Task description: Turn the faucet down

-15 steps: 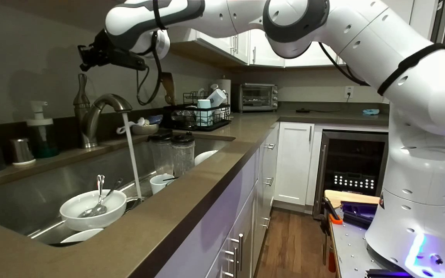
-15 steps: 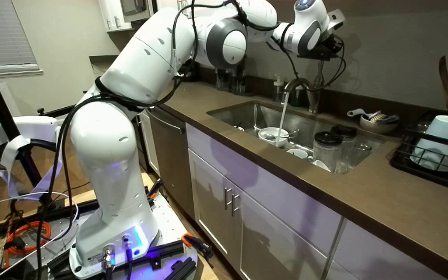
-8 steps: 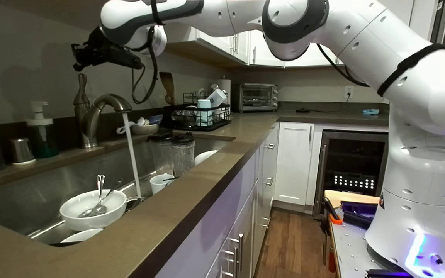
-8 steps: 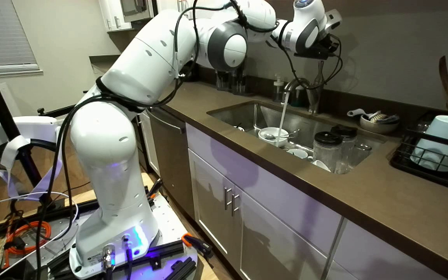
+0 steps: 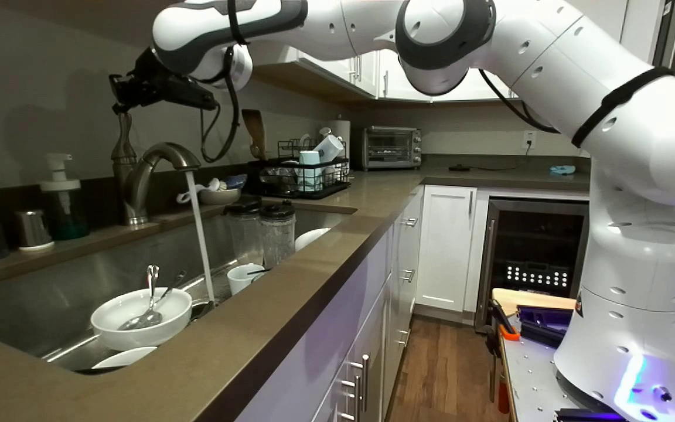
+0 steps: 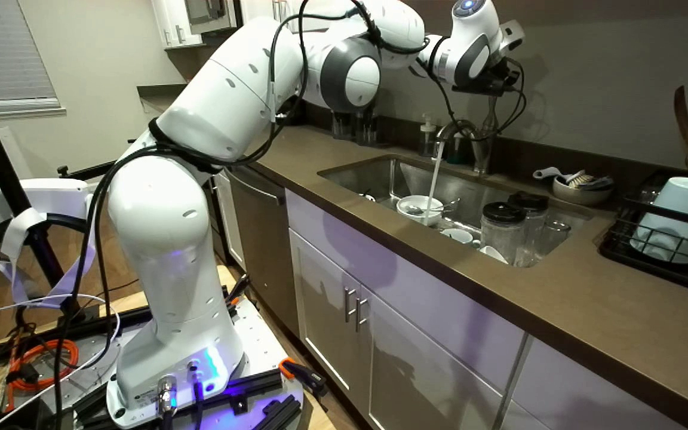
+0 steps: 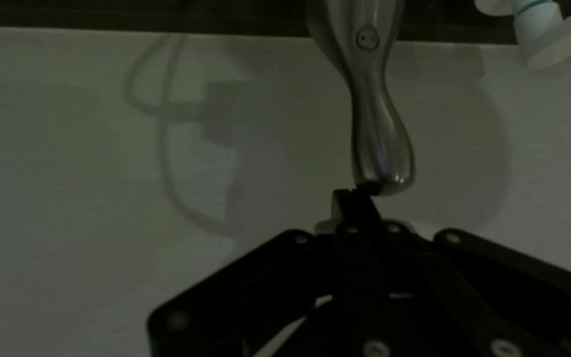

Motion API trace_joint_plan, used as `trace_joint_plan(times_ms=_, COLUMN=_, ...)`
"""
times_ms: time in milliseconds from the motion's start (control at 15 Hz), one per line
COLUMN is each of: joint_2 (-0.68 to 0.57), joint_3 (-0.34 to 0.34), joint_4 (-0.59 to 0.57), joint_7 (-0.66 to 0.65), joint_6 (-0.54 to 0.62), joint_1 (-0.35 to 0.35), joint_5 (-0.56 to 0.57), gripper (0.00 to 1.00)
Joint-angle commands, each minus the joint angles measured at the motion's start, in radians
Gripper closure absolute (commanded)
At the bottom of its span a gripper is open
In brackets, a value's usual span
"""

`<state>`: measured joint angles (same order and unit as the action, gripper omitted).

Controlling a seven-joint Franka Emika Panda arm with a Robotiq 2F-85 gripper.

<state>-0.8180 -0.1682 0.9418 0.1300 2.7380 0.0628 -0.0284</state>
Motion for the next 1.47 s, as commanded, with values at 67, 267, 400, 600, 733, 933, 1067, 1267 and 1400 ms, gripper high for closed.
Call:
trace_joint_plan(times_ms=67, joint_2=0.005, joint_3=-0.013, joint_4=0.008, joint_7=0.036, joint_6=-0.021, joint_1=0.011, joint_5=0.002, gripper=0.98)
trace_joint_plan(times_ms=267, joint_2=0.014, joint_3=-0.01, joint_4=0.037, joint_7=0.031, joint_6=-0.001, joint_1=0.012, joint_5=0.001, gripper=0.98)
trace_joint_plan(times_ms=400, joint_2=0.02, joint_3=-0.008, joint_4=0.052, joint_7=0.029, joint_6=0.012, joint_1=0.013, joint_5=0.001, gripper=0.98)
trace_joint_plan(times_ms=600, joint_2=0.03, joint_3=-0.008, joint_4=0.08, joint_7=0.027, joint_6=0.036, joint_1=0.015, joint_5=0.0, gripper=0.98)
trace_joint_plan(times_ms=733, joint_2=0.036, joint_3=-0.005, joint_4=0.102, joint_7=0.024, joint_6=0.059, joint_1=0.016, joint_5=0.0, gripper=0.98)
trace_joint_plan(times_ms=933, joint_2=0.051, joint_3=0.001, joint_4=0.145, joint_7=0.019, joint_6=0.103, joint_1=0.016, joint_5=0.001, gripper=0.98)
trace_joint_plan(times_ms=1067, joint_2=0.066, joint_3=0.003, joint_4=0.178, joint_7=0.02, joint_6=0.133, joint_1=0.019, joint_5=0.001, gripper=0.98)
trace_joint_plan(times_ms=1267, joint_2=0.086, joint_3=0.003, joint_4=0.217, joint_7=0.019, joint_6=0.164, joint_1=0.021, joint_5=0.0, gripper=0.98)
trace_joint_plan(times_ms=1400, joint_2=0.095, joint_3=0.0, joint_4=0.231, joint_7=0.019, joint_6=0.179, joint_1=0.026, joint_5=-0.002, gripper=0.98)
